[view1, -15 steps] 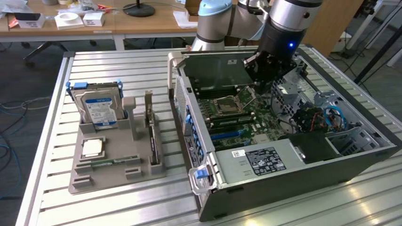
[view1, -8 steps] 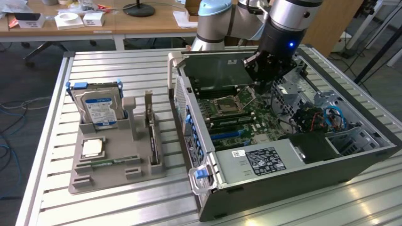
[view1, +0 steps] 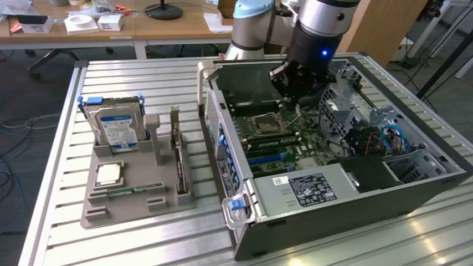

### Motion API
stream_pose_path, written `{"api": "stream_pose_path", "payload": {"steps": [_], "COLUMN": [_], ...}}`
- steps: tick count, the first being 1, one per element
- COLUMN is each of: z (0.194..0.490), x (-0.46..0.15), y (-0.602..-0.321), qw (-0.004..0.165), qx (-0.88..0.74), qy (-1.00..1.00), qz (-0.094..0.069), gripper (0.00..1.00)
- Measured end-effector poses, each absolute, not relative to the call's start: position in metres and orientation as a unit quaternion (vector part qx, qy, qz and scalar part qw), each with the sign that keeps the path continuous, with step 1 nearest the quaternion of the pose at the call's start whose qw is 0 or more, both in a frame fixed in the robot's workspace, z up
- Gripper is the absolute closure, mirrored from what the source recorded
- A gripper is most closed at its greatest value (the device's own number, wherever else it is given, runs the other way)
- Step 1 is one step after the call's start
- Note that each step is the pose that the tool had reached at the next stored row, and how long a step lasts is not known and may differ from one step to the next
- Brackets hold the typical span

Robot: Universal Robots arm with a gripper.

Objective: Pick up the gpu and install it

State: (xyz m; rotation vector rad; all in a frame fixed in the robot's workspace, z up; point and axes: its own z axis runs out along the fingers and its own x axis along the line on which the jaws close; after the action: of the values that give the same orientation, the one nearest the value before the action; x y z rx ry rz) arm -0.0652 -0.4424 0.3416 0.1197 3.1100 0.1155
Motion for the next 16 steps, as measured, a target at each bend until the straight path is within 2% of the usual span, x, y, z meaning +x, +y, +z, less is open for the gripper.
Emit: {"api": "stream_pose_path", "payload": {"steps": [7, 16], "z": [0.342, 0.342], "x": [-0.094, -0.086], "y": [-0.442, -0.442], "qw": [0.014, 0.014], "qx": [0.039, 0.038], "qy": [0.998, 0.998], "qz": [0.037, 0.037], "gripper": [0.90, 0.90]}}
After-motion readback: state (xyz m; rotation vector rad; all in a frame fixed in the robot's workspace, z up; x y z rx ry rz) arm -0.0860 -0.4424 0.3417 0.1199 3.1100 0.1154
